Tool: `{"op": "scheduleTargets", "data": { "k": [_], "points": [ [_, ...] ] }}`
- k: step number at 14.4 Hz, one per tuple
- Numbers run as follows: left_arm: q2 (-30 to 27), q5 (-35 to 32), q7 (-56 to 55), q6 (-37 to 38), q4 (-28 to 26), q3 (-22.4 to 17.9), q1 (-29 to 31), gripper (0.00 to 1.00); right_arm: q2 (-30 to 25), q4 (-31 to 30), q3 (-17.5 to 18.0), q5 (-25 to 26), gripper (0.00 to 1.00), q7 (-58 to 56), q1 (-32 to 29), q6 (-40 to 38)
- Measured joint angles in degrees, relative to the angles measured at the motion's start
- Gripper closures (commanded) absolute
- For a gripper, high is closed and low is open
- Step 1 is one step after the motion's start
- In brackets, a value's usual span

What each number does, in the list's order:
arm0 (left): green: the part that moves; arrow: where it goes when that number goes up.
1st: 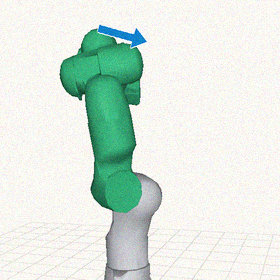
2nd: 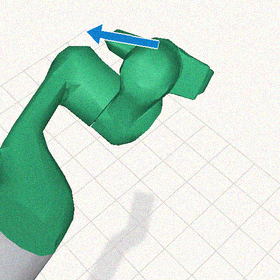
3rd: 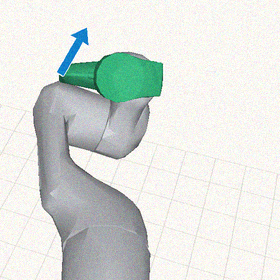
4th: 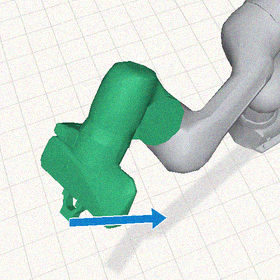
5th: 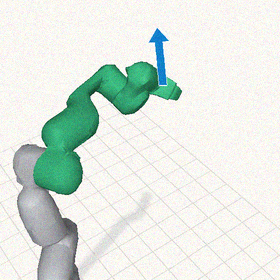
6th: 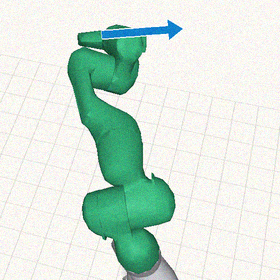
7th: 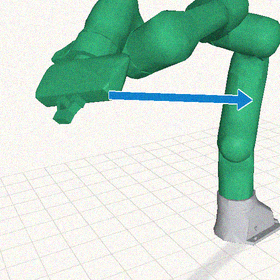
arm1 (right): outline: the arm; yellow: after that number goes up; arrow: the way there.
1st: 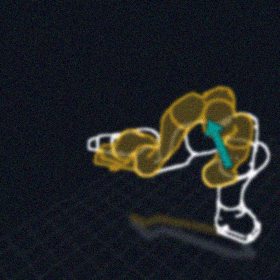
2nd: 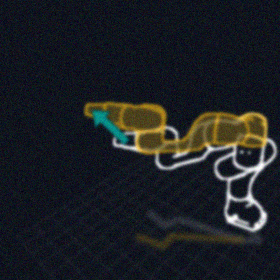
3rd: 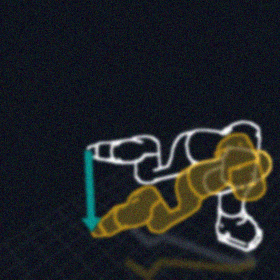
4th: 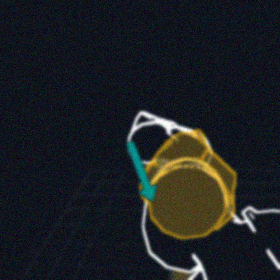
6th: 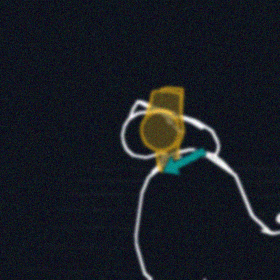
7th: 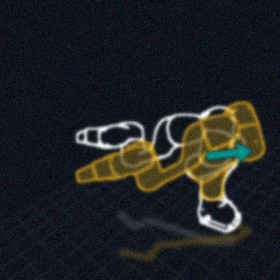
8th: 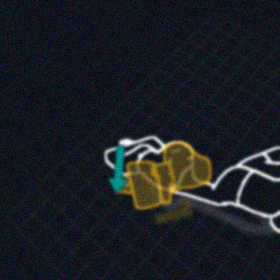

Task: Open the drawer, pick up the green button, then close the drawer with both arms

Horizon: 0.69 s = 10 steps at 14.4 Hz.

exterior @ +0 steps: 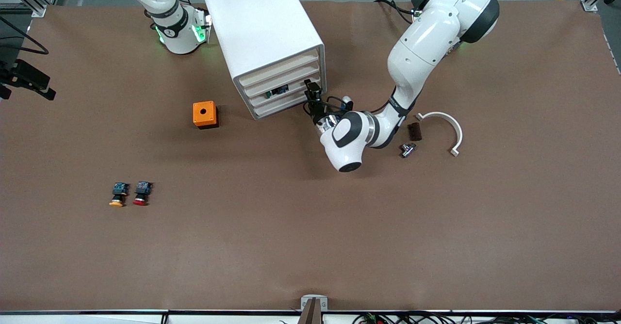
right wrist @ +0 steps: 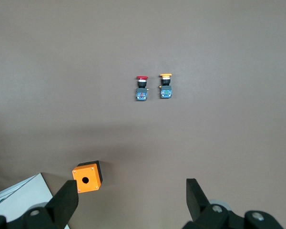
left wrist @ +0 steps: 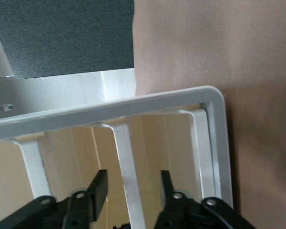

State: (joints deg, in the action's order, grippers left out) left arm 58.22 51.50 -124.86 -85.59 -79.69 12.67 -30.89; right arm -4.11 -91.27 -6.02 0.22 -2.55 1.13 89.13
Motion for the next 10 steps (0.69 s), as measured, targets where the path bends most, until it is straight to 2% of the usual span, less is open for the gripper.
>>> {"op": "scheduleTargets", "data": {
  "k": [8,10],
  "points": [
    [0.63,0.73,-0.64,0.79,-0.17,0.01,-2.13,0.93,0.0,0.0,0.09,0.0,0.0,0.05,0.0,0.0],
    [0.67,0.73,-0.65,0.81,-0.22,0.01,-2.18,0.98,0.0,0.0,0.2,0.0,0.0,1.54,0.0,0.0]
  ]
}}
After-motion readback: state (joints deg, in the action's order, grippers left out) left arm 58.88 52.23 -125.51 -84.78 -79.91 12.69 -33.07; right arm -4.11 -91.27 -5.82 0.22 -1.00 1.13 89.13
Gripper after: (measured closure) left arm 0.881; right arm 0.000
